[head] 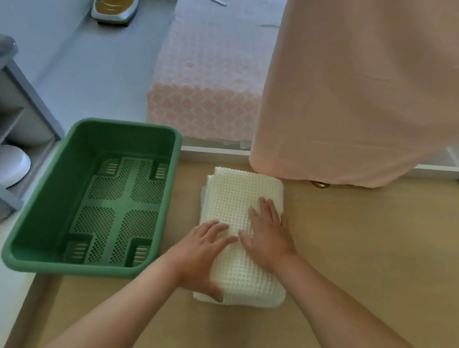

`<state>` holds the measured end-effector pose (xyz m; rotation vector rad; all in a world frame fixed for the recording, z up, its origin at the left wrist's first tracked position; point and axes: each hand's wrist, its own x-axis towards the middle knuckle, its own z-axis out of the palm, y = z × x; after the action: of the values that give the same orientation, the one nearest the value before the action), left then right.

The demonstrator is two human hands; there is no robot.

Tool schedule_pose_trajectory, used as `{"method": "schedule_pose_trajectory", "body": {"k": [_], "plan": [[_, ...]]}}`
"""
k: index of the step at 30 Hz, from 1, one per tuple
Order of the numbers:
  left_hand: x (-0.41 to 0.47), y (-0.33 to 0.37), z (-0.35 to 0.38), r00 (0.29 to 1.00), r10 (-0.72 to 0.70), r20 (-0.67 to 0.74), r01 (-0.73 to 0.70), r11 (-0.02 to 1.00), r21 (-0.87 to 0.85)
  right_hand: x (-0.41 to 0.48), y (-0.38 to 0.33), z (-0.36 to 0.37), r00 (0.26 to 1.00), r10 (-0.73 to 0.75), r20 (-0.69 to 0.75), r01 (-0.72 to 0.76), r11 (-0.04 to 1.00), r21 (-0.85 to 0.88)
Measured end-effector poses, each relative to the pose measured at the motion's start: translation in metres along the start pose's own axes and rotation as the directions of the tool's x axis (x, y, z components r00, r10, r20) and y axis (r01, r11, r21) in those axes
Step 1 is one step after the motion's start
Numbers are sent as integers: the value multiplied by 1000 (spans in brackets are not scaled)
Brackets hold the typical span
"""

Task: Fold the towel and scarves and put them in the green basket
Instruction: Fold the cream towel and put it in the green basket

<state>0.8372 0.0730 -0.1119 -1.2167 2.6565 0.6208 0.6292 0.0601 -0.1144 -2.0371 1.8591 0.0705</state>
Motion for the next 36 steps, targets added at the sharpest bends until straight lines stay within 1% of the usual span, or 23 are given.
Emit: {"method": "schedule_pose_trajectory", "body": {"k": [2,4,5,7,10,11,13,15,16,17,19,21,22,23,24,25,27,28,30,31,33,34,36], "plan": [[-6,0,4,996,19,-89,-13,997,70,-21,-2,3,983,-170,63,171,985,-12],[-11,2,10,984,41,-172,-21,993,120,-40,-1,13,939,-300,166,323,937,-131],[-12,5,13,979,47,-198,-19,990,140,-47,1,19,925,-327,196,365,907,-209],[-15,11,16,965,35,-259,-4,993,119,-52,3,25,927,-324,190,368,884,-287],[-17,22,9,896,1,-444,0,1000,1,-56,1,19,941,-325,90,336,926,-170],[-20,25,6,879,-8,-477,-4,1000,-24,-58,3,17,943,-331,49,334,935,-116],[-30,27,13,893,12,-450,-10,1000,7,-64,10,21,936,-351,21,351,931,-104],[-42,29,33,941,25,-337,-10,999,46,-70,18,33,918,-392,61,396,889,-230],[-47,31,44,951,3,-310,3,1000,18,-73,21,40,913,-400,85,407,867,-288],[-49,34,54,945,-55,-322,40,998,-53,-75,23,46,913,-397,96,406,854,-326],[-46,40,60,875,-244,-418,140,954,-264,-76,21,53,925,-365,106,378,856,-352],[-38,48,55,767,-445,-462,245,869,-431,-75,16,55,937,-335,101,348,867,-355],[-34,52,50,719,-539,-439,310,814,-492,-74,14,54,943,-319,99,333,879,-342],[-31,55,45,674,-639,-371,388,734,-558,-73,13,54,949,-300,96,314,896,-313],[-29,58,40,626,-735,-262,465,621,-631,-72,13,54,957,-275,94,291,918,-271],[-26,59,36,577,-809,-113,536,480,-694,-72,15,54,964,-248,92,262,939,-221],[-20,61,31,501,-845,186,631,211,-746,-73,20,55,977,-202,73,210,970,-124],[-17,61,28,487,-828,277,653,135,-745,-74,22,56,980,-189,60,194,976,-94],[-11,59,23,495,-791,360,661,73,-747,-76,25,57,982,-185,42,188,979,-79],[-9,57,20,504,-774,384,646,42,-762,-77,27,57,981,-188,43,191,978,-88],[-6,56,13,552,-702,450,588,-55,-807,-78,27,58,981,-193,23,194,970,-144],[-6,57,7,572,-674,467,564,-90,-821,-80,27,57,979,-200,-22,193,964,-181],[-4,56,0,571,-688,449,532,-106,-840,-84,25,60,966,-232,-113,204,954,-221]]}}
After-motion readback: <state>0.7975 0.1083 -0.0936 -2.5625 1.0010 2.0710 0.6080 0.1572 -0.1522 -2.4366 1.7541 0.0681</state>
